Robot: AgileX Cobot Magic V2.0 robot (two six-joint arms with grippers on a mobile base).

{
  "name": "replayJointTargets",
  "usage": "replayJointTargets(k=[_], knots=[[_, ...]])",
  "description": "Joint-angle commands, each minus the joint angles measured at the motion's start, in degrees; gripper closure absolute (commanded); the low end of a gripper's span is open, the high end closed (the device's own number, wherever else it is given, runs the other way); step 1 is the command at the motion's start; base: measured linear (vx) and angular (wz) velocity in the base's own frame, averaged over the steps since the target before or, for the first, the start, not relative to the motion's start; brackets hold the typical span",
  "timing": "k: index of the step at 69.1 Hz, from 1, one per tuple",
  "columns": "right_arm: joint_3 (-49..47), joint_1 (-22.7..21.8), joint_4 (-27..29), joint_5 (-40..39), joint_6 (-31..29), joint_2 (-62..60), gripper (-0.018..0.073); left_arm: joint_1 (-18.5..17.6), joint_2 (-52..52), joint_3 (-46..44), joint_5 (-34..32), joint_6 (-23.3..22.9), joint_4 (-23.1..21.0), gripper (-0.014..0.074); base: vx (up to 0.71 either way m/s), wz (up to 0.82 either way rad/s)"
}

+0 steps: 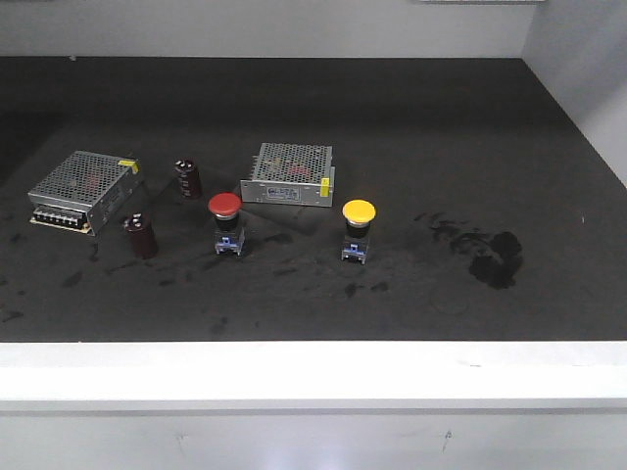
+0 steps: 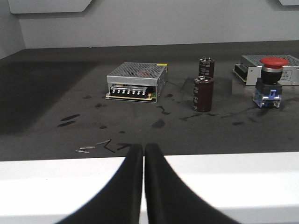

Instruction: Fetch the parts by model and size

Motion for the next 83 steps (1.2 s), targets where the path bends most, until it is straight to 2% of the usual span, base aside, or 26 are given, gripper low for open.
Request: replayJointTargets(k=[1,83], knots=[[0.46,-0.33,-0.46,-4.30,-0.01,-0.83,0.0564,-0.10,0.19,-0.69,-4.58,-0.57,-0.59,0.0603,0.00,0.00],[0.46,-0.33,-0.46,-4.30,-0.01,-0.83,0.0564,-0.10,0.19,-0.69,-4.58,-0.57,-0.59,0.0603,0.00,0.00]])
